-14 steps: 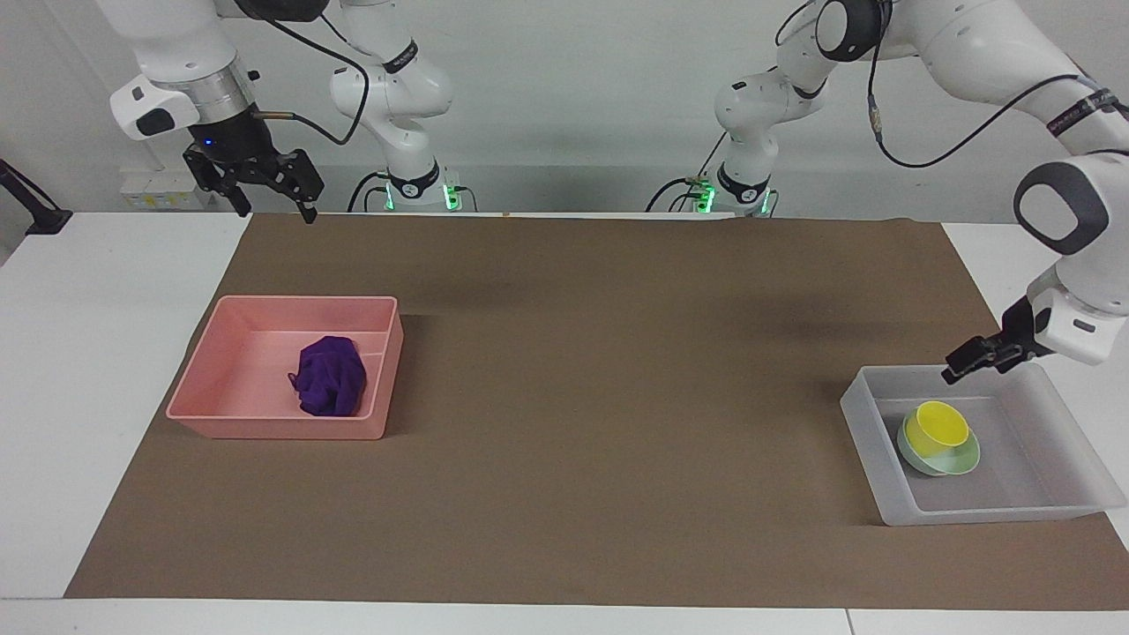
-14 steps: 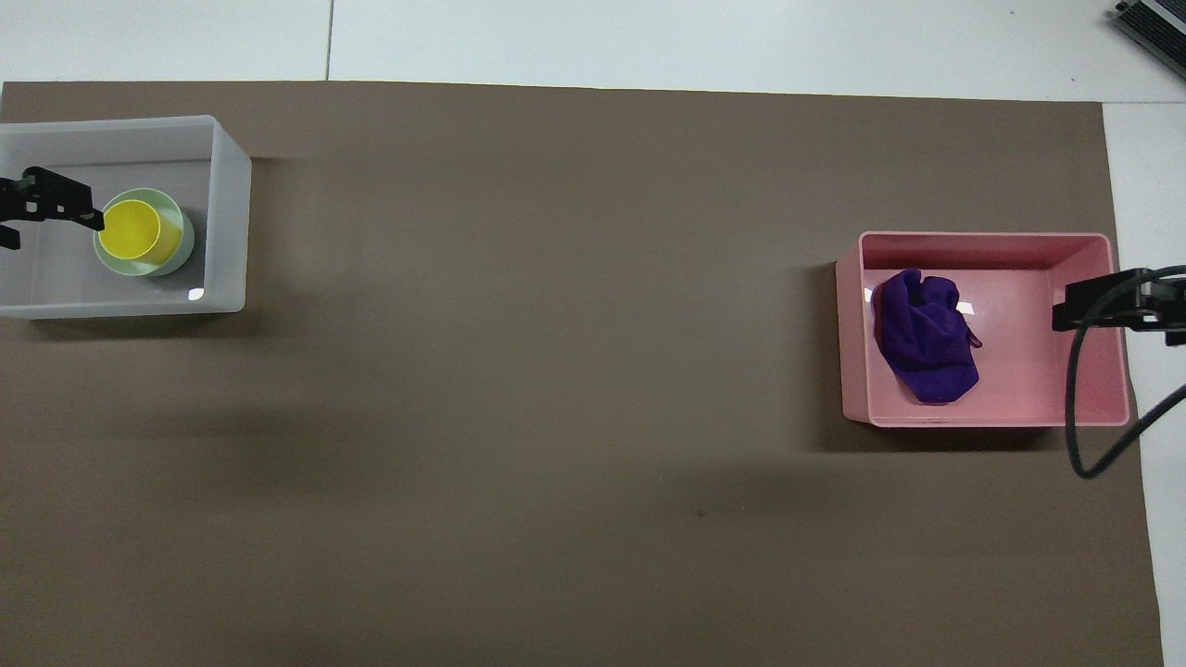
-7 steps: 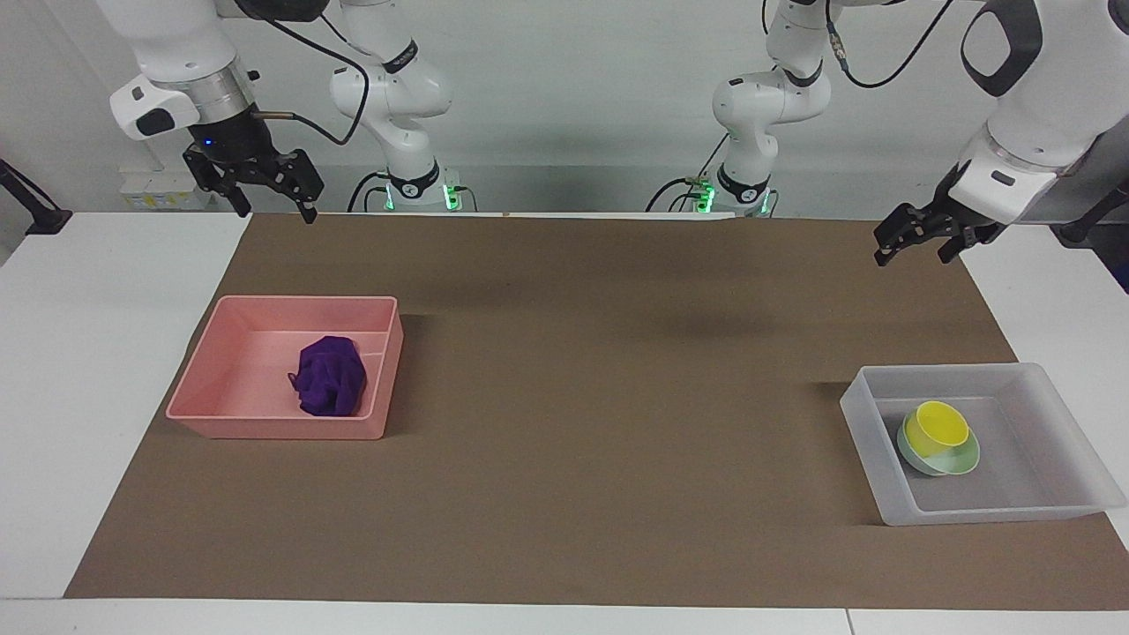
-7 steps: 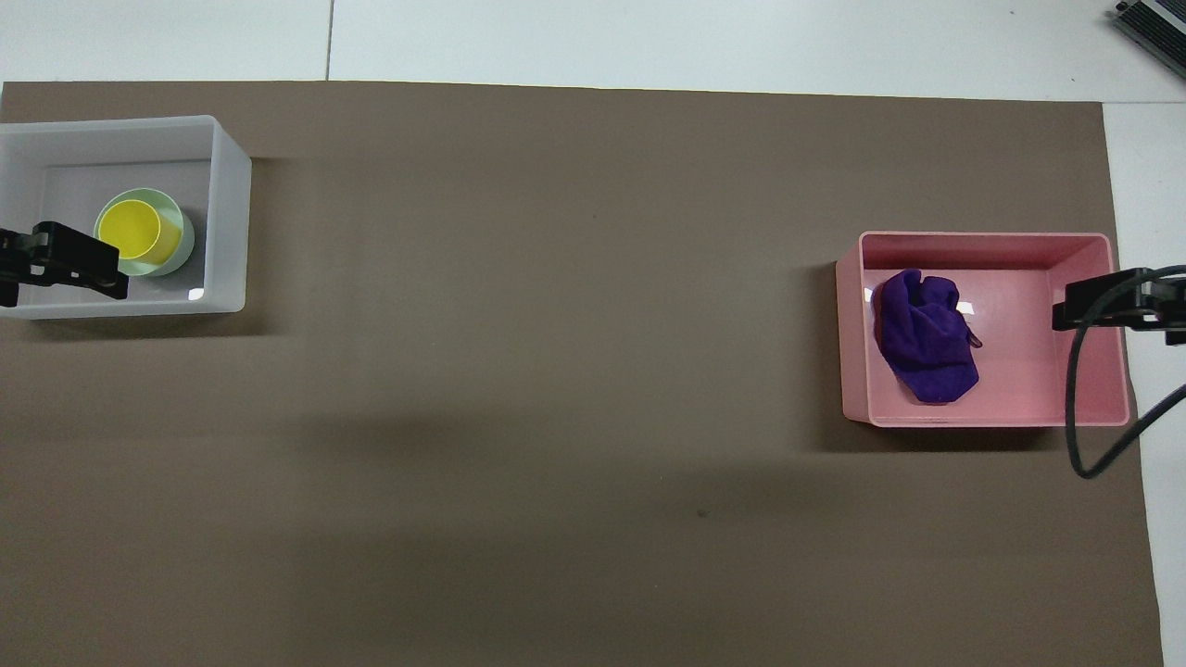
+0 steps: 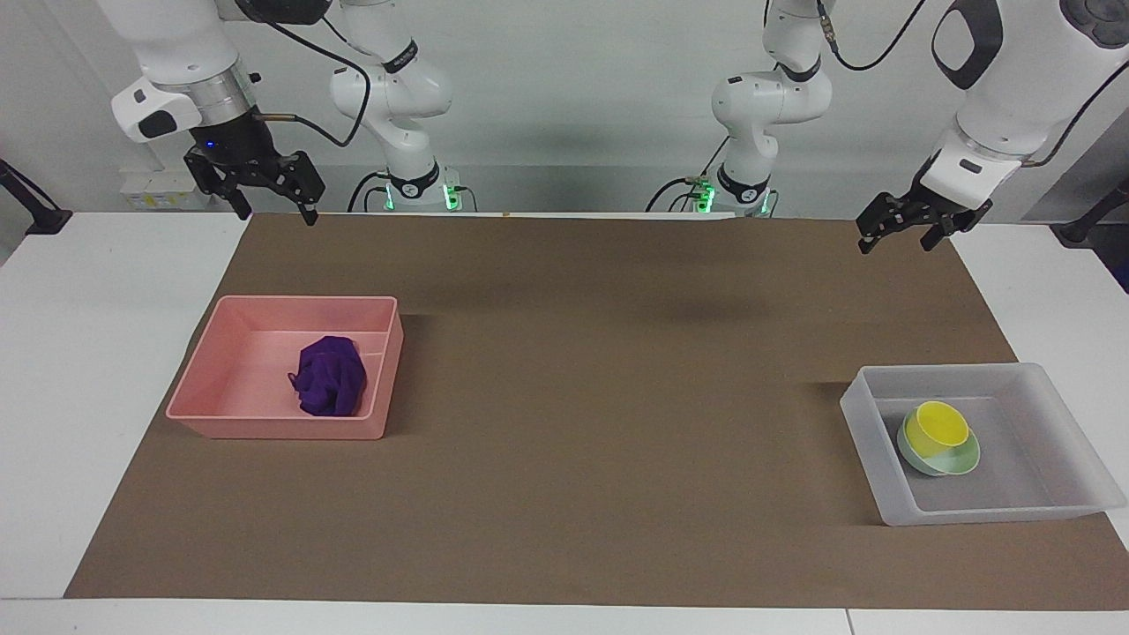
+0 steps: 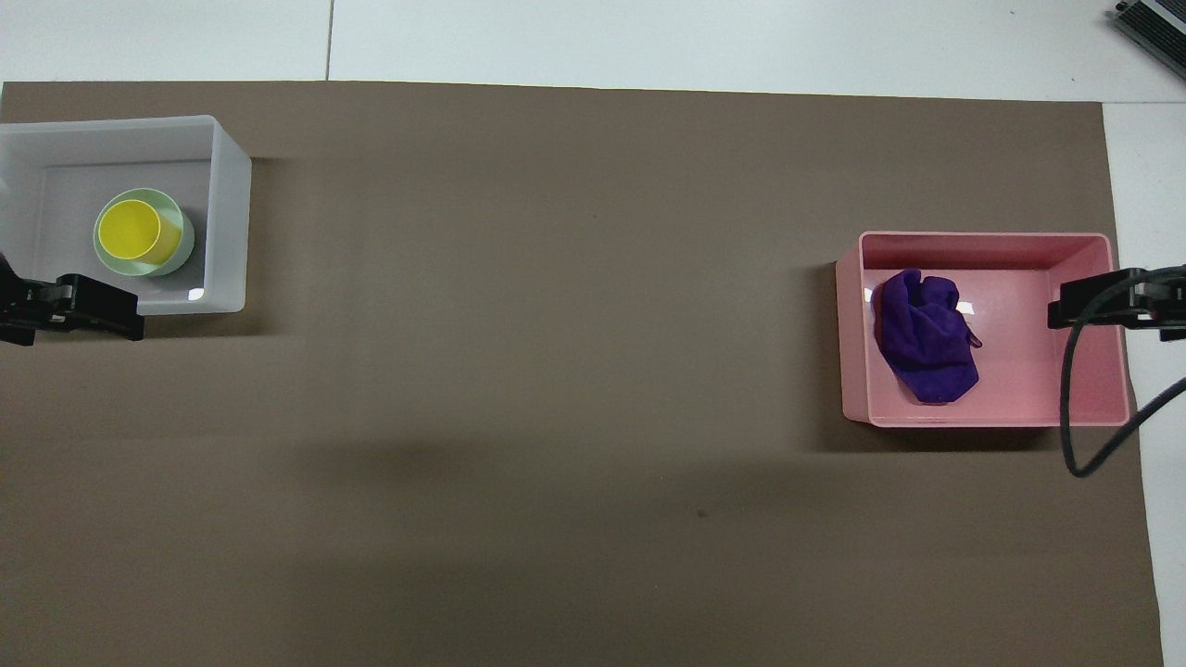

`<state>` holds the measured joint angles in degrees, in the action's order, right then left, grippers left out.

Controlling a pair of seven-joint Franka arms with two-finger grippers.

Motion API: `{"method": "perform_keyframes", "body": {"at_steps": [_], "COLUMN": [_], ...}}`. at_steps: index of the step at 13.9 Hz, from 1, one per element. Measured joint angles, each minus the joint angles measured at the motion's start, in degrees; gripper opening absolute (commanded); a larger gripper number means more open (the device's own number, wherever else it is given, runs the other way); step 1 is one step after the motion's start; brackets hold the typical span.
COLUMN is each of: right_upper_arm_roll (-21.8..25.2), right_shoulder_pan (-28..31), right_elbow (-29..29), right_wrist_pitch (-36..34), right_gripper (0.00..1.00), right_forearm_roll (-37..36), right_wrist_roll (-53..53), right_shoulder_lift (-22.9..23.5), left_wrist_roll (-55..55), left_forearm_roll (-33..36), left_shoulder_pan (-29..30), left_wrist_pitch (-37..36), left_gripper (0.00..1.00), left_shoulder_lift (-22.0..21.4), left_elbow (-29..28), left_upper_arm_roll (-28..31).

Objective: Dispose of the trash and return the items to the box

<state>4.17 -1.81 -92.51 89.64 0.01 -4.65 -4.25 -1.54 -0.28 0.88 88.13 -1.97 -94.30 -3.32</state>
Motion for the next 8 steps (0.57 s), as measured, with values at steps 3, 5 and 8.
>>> {"method": "perform_keyframes", "body": {"at_steps": [3, 5, 8], "right_upper_arm_roll": [0.0, 0.0, 0.0], "right_shoulder_pan": [0.0, 0.0, 0.0], "right_elbow": [-1.1, -1.3, -1.4], "right_wrist_pitch": [0.7, 0.7, 0.7], "right_gripper": [1.0, 1.0, 1.0], "right_forearm_roll": [0.0, 0.0, 0.0], "right_wrist_roll": [0.1, 0.2, 0.2], "right_shoulder_lift": [-0.5, -0.6, -0.7], "left_wrist_roll": [0.0, 0.0, 0.0], "left_forearm_roll": [0.0, 0.0, 0.0], "left_shoulder_pan": [-0.4, -0.5, -0.7], "left_wrist_pitch": [0.0, 0.0, 0.0], "left_gripper": [1.0, 1.0, 1.0], "left_shoulder_lift": [0.0, 0.0, 0.0], "left_elbow": [0.2, 0.3, 0.3], "left_upper_arm_roll": [0.5, 0.5, 0.4]}}
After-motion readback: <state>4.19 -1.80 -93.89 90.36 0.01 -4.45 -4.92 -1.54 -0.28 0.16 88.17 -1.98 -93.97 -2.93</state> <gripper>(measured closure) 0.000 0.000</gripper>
